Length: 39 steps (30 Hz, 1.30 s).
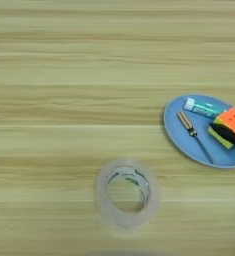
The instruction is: Move the objects on the table
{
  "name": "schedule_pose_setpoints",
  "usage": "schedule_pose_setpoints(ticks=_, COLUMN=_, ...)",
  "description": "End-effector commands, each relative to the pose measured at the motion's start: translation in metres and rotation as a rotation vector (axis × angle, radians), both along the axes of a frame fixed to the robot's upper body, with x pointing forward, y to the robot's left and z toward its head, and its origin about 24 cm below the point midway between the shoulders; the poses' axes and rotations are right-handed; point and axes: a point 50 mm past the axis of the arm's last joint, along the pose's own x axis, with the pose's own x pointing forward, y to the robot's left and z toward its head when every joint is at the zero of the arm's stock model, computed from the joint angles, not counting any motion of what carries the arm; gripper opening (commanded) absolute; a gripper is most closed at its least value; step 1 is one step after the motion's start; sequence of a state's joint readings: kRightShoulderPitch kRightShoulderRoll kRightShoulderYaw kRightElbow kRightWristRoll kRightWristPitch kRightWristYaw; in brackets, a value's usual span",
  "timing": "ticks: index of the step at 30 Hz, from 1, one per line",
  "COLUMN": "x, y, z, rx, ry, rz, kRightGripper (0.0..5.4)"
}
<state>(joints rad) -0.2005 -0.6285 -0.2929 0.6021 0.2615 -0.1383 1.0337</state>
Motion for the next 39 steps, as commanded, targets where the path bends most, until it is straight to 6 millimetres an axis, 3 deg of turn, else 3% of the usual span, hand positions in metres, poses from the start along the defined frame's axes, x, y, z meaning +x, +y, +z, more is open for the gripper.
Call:
schedule_pose_setpoints(ticks=1, x=0.016, y=-0.002, z=0.049, rx=-0.024, ry=-0.191, rz=0.012, kRightGripper=3.34)
schedule_pose_setpoints(ticks=11, x=0.014, y=0.02, z=0.063, rx=0.021, ry=-0.259, rz=0.1, kRightGripper=3.34)
schedule_pose_setpoints(ticks=20, x=0.009, y=0.061, z=0.075, rx=0.063, ry=-0.303, rz=0.242, kRightGripper=3.34)
schedule_pose_setpoints(ticks=29, x=0.006, y=0.113, z=0.06, rx=0.131, ry=-0.249, rz=0.378, kRightGripper=3.34)
schedule_pose_setpoints(ticks=39, x=-0.001, y=0.145, z=0.047, rx=0.155, ry=-0.203, rz=0.47, kRightGripper=3.34)
